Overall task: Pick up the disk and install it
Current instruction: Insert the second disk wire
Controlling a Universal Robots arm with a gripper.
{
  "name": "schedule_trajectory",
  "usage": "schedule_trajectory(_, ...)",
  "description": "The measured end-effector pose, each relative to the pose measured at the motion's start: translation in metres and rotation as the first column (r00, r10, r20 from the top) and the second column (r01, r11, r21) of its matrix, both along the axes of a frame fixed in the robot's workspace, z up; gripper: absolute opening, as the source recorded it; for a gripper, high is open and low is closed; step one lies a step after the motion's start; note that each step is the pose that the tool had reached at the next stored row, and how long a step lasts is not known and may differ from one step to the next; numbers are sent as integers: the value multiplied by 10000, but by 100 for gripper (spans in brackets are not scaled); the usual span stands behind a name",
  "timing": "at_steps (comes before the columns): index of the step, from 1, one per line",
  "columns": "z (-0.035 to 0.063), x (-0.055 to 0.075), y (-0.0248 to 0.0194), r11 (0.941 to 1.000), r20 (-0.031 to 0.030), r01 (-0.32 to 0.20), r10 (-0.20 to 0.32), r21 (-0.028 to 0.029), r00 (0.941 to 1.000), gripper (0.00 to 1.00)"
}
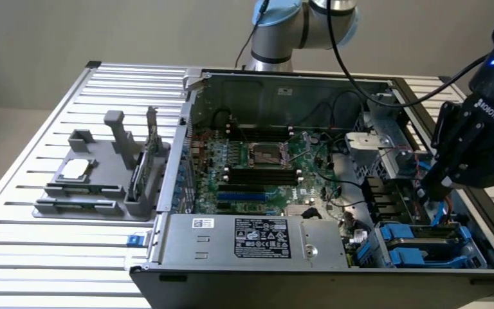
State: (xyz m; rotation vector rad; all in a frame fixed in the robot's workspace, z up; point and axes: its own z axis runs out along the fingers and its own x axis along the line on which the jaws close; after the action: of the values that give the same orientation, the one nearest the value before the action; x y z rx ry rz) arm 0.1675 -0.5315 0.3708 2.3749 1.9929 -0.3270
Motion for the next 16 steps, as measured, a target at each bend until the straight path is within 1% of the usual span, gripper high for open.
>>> schedule_trajectory(1, -3, 1, 0, 10000, 4, 7, -7, -3, 10000, 22)
schedule_trajectory(2, -7, 1, 0, 10000, 6, 14, -14, -6, 10000, 22)
schedule_trajectory(3, -10, 1, 0, 10000, 10, 22, -22, -11, 10000, 16)
schedule_trajectory(8, -22, 2, -1, 10000, 19, 50, -50, -25, 10000, 16)
schedule_trajectory(10, -25, -2, -10, 10000, 24, 51, -51, -21, 10000, 16)
schedule_trajectory(13, -27, -59, -30, 10000, 43, 3, -3, -24, 10000, 16)
schedule_trajectory(16, -29, -109, -33, 9999, 45, -163, 163, -23, 9999, 16)
